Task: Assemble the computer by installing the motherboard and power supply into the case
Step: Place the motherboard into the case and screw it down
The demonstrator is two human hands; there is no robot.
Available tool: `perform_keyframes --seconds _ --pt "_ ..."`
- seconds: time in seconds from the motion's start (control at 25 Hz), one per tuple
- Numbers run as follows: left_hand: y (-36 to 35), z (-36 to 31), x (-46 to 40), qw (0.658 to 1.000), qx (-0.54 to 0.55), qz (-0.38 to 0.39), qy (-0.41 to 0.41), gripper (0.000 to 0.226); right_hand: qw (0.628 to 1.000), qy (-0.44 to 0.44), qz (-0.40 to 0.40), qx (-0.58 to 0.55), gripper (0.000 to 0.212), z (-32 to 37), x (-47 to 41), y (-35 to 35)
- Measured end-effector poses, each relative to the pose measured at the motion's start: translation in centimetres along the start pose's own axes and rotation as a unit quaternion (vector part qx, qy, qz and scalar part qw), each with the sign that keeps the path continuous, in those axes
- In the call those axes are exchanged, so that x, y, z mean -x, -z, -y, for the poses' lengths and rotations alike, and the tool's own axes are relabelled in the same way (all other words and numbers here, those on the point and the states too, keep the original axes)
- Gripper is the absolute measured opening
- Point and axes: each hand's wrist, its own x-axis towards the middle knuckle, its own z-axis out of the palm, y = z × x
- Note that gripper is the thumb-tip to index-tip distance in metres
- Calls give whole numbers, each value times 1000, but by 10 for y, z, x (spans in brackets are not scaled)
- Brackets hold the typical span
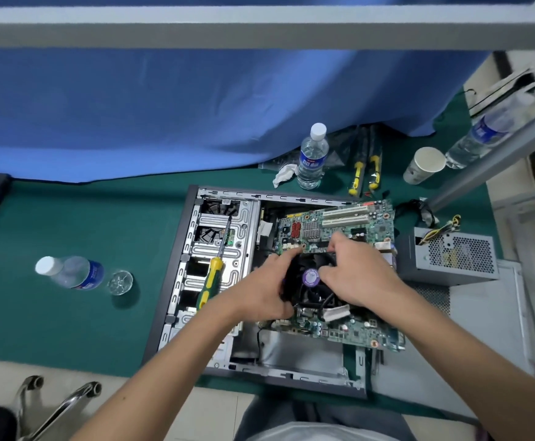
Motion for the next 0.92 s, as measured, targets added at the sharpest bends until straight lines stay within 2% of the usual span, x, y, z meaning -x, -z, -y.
perform_keyframes --seconds 0.12,0.28,0.4,0.52,0.76,0.92 --pt "-5 5 -8 981 -192 -35 10 95 999 2 33 -15 33 10 -7 -17" --pt "-10 20 -15 941 -335 -46 -4 95 997 -1 56 -50 44 15 -15 -38" --pt "-5 32 -24 927 -372 -43 -8 100 994 -7 66 -85 54 17 -25 -50" --pt "0 41 -32 905 -423 -50 -8 97 993 7 63 -104 53 18 -34 -62" --pt "-6 49 -38 866 -498 -30 -15 82 988 8 91 -124 34 5 -45 -86" --pt "-11 48 -48 842 -539 -8 -25 78 986 8 111 -125 31 -5 -54 -101"
